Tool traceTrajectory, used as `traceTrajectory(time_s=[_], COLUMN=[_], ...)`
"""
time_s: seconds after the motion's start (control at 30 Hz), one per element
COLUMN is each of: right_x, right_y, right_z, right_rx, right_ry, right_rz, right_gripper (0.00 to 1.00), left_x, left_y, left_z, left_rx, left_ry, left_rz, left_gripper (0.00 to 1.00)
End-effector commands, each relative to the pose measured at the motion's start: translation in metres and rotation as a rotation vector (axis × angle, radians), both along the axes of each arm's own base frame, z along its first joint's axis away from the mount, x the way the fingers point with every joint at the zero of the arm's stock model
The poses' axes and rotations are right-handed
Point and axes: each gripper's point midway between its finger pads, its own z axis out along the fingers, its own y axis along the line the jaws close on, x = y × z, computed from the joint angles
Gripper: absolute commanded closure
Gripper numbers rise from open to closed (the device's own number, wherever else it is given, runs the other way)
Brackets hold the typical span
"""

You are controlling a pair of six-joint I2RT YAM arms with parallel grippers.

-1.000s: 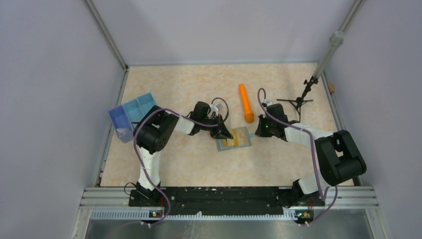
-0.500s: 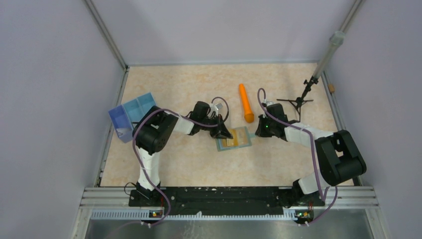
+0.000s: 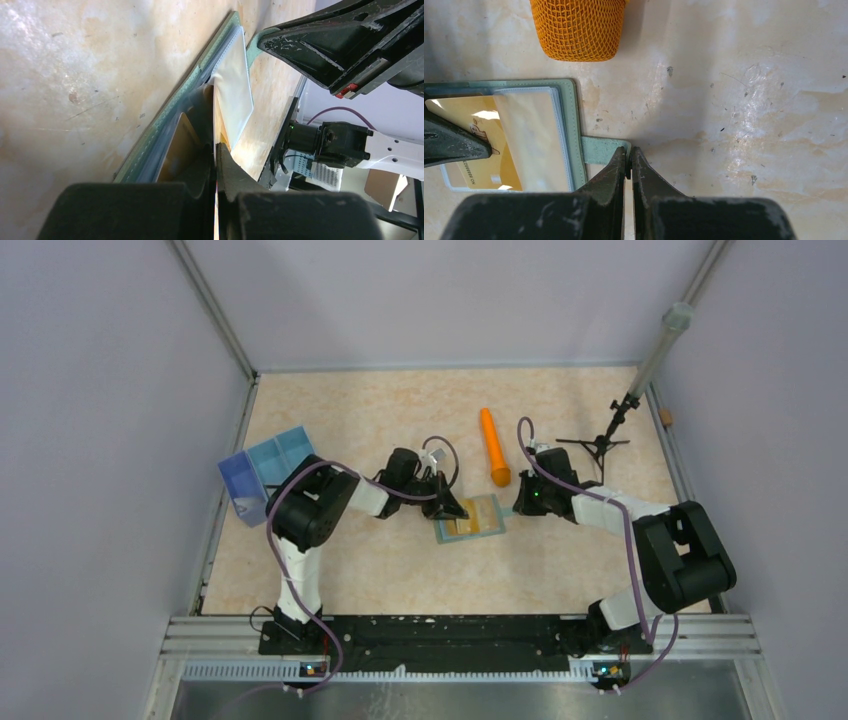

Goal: Put the credit cards into the card holder
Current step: Insert the credit card into the card holder.

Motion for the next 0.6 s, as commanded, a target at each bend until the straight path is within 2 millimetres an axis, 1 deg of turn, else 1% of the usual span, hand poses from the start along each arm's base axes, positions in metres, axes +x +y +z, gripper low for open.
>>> traceTrajectory(time_s=[0.0,0.23,0.43,0.57], right_x=[0.002,0.002,0.002,0.001], right_y=[-0.005,-0.005,-0.004,-0.005], right_z=[0.004,0.005,0.005,0.005], right_rx=[-0.019,-0.018,-0.015,-0.015], right_ry=[0.002,0.002,0.003,0.002], right_rz=[-0.006,-0.005,-0.004,-0.006], right_gripper=[1.0,1.0,1.0,1.0], left_x=[0.019,0.015,0.011,0.012], left_y=[0.004,0.006,-0.002,-0.004], left_z=[-0.004,-0.003,-0.003,-0.003], left_rx=[0.037,0.014,0.002,0.013], left_ry=[-0.097,-0.091,-0.077,-0.077], left_rz=[0.114,0.15,0.162,0.189], left_gripper=[1.0,1.0,1.0,1.0])
